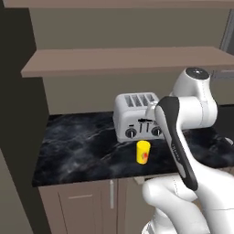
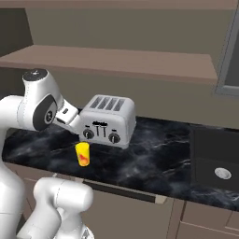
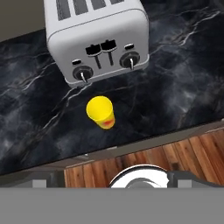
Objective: Place the pitcher and cup on the dining counter for serving.
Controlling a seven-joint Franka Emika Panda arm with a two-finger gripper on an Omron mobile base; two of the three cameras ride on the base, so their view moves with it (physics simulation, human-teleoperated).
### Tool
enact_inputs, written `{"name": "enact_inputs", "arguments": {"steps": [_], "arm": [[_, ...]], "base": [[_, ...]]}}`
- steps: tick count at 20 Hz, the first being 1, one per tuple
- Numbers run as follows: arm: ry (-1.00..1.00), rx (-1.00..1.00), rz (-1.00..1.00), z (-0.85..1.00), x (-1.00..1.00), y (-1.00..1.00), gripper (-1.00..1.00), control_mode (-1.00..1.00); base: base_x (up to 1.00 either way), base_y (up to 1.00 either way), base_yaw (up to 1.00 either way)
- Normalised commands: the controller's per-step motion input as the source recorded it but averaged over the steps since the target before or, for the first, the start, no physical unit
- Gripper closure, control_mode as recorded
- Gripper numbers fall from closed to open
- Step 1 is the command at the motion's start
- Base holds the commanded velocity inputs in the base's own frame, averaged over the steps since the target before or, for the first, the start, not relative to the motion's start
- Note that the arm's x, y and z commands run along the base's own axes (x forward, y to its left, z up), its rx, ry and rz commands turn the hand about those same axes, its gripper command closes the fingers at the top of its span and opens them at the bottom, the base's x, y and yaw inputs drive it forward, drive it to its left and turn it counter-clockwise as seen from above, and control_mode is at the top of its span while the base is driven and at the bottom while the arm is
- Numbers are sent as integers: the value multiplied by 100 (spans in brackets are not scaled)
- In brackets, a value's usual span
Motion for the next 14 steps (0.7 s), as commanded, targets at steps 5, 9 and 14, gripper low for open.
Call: {"name": "enact_inputs", "arguments": {"steps": [5,9,14], "arm": [[0,0,0,0,0,0,-100,100],[0,0,0,0,0,0,-100,100],[0,0,0,0,0,0,-100,100]], "base": [[1,-9,16],[0,-32,18],[0,-40,3]]}}
